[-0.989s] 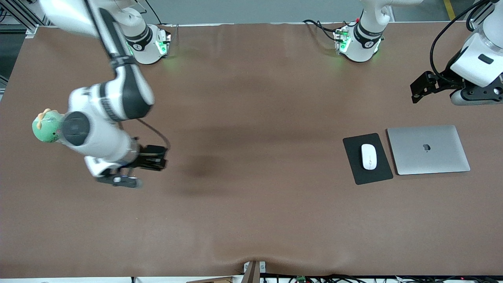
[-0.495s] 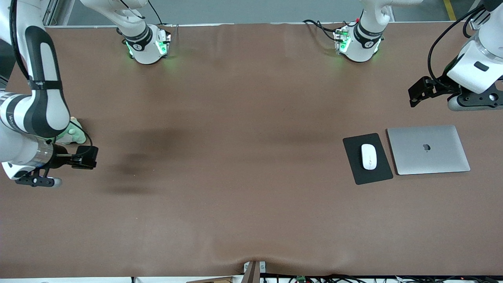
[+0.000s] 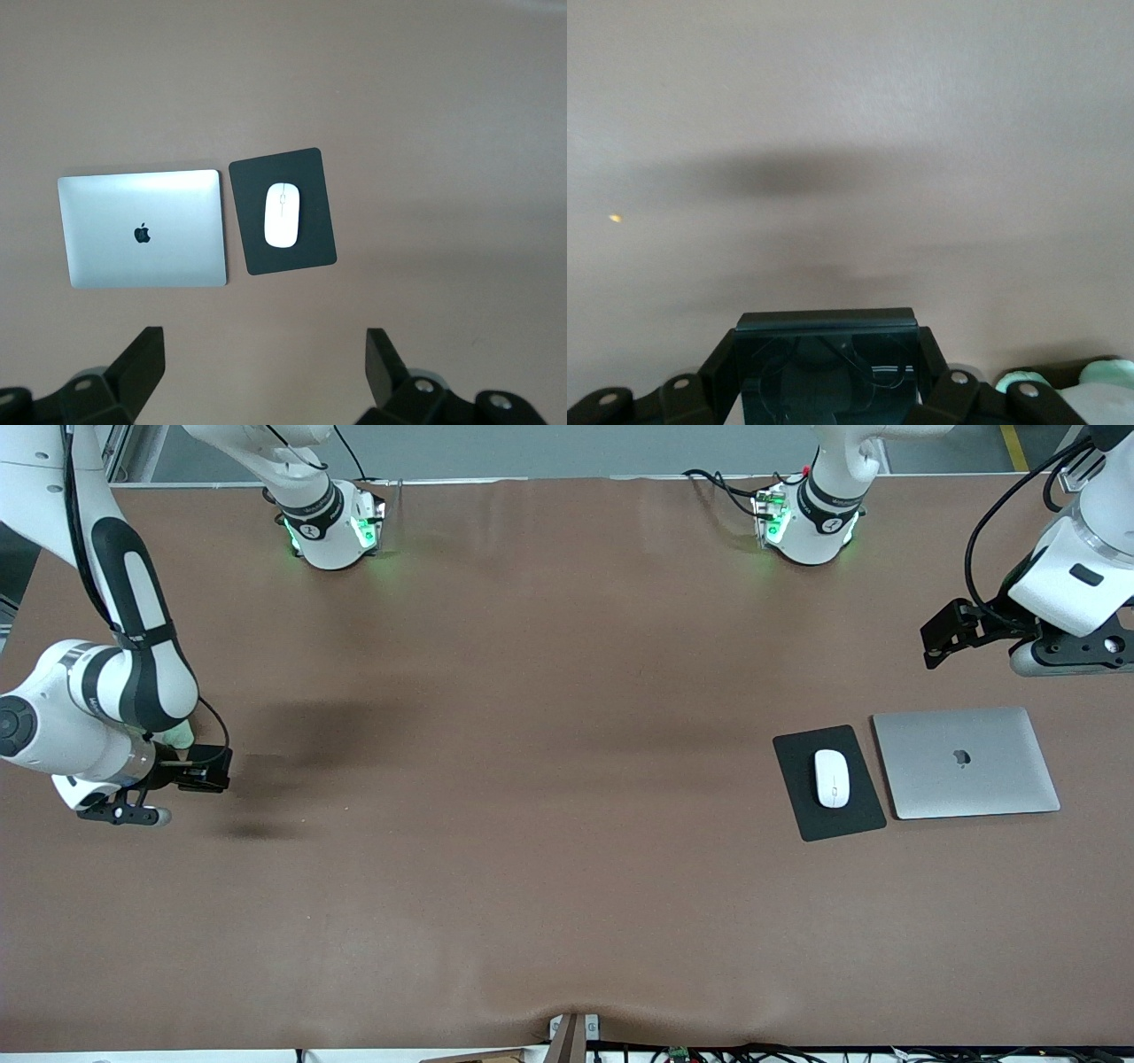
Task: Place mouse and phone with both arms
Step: 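Carry the black phone with the right gripper toward the green plush toy, then lower the phone beside the plush toy and open the right gripper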
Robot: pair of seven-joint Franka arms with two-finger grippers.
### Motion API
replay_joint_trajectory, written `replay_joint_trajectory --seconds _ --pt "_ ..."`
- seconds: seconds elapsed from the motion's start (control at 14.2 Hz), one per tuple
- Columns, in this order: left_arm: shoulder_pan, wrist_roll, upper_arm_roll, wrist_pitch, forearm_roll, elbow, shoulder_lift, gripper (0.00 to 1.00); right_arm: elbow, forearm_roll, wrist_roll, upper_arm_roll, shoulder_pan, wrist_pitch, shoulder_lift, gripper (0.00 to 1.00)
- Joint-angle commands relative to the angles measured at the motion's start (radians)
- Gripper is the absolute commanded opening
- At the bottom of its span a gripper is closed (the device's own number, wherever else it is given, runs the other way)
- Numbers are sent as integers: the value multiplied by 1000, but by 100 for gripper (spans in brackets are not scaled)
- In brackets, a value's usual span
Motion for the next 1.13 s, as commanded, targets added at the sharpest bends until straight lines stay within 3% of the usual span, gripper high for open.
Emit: replay_joint_trajectory --seconds 0.0,0.14,0.28,0.42,0.49,0.64,0.71,1.06 --pt "1 0 6 10 -18 -3 -8 100 -127 -16 -26 23 -44 140 -12 0" --pt "2 1 6 10 -18 -3 -10 100 -199 -16 -64 23 -52 230 -12 0" --pt "4 1 6 10 -16 -6 -10 100 -215 -16 -69 25 -58 233 -12 3" --pt "4 1 6 5 -16 -6 -14 100 -225 -16 -68 25 -58 233 -10 13" --pt "4 1 6 2 -16 -6 -18 100 -227 -16 -68 25 -60 230 -7 25" --pt "10 1 8 4 -18 -3 -16 100 -228 -16 -68 25 -61 224 2 79" --pt "24 0 6 7 -18 -3 -13 100 -227 -16 -68 25 -61 224 4 100" --pt "28 4 6 5 -16 -5 -13 100 -199 -16 -65 25 -53 154 -30 100"
